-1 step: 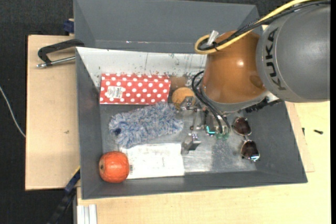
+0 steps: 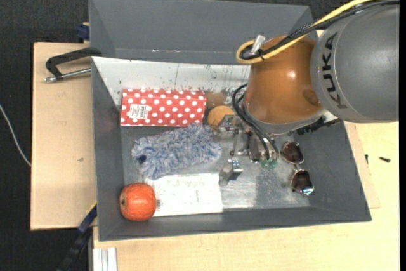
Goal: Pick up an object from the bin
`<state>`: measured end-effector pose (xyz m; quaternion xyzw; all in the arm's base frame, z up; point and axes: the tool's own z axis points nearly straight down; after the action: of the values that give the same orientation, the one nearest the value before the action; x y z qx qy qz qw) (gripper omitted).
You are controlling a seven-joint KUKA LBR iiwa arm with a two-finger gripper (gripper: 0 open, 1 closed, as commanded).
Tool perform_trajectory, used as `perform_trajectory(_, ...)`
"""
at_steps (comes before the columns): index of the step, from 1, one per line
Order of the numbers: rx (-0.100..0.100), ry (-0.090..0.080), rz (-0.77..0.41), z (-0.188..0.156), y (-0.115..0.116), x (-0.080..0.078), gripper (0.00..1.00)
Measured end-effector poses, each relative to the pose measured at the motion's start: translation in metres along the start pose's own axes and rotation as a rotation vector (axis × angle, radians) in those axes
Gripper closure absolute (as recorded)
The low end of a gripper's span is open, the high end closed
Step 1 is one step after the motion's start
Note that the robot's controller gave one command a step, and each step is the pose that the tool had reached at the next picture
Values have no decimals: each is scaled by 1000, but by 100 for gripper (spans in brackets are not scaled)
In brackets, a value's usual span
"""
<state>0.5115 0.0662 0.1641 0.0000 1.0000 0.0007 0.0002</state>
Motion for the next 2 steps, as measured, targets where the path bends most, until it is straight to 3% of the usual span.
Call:
perform_trajectory(1,-1,-7,41,64,-15,-34,0)
perform_trajectory(2,0,0,104,67,-14,-53,0)
